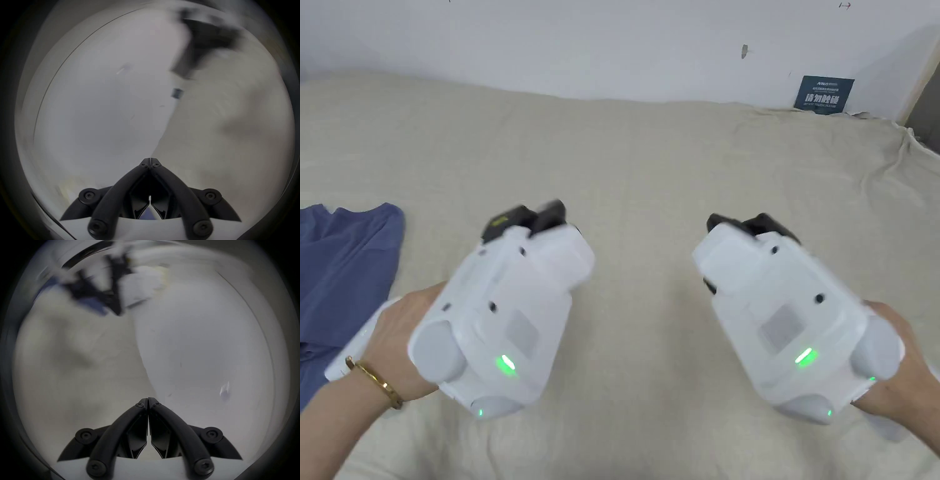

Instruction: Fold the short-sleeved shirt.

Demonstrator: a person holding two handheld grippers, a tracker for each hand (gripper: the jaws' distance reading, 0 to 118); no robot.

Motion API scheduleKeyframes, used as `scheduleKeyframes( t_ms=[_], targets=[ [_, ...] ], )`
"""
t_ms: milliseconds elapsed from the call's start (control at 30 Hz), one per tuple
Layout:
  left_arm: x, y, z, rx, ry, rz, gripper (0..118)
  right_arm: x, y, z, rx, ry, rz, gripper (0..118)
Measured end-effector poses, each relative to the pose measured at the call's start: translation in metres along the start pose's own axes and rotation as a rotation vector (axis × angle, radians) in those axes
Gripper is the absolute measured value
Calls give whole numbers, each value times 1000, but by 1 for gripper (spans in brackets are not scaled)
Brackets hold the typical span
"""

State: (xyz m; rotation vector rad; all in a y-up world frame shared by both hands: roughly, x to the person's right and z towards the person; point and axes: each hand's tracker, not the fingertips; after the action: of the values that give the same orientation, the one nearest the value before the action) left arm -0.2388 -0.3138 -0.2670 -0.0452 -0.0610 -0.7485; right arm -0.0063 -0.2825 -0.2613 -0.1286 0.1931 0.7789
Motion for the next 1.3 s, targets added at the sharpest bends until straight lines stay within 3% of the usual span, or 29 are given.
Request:
scheduleKeyframes(
  t_ms=[67, 133, 200, 267, 467, 1300],
  targets=[
    [-19, -1, -4, -53, 56, 276, 0, 11, -5, 0, -2, -55, -270, 0],
    [-27, -7, -5, -81, 127, 444, 0, 16, -14, 2, -4, -113, -445, 0],
    [-27, -16, -1, -96, 144, 533, 0, 12, -26, 6, -21, -136, -588, 0],
    [-20, -21, 3, -106, 137, 601, 0, 6, -37, 11, -29, -168, -653, 0],
    [-3, -39, 13, -135, 88, 714, 0, -14, -49, 28, -62, -169, -730, 0],
    [15, -39, 19, -146, 48, 704, 0, -23, -62, 31, -84, -155, -722, 0]
  ],
)
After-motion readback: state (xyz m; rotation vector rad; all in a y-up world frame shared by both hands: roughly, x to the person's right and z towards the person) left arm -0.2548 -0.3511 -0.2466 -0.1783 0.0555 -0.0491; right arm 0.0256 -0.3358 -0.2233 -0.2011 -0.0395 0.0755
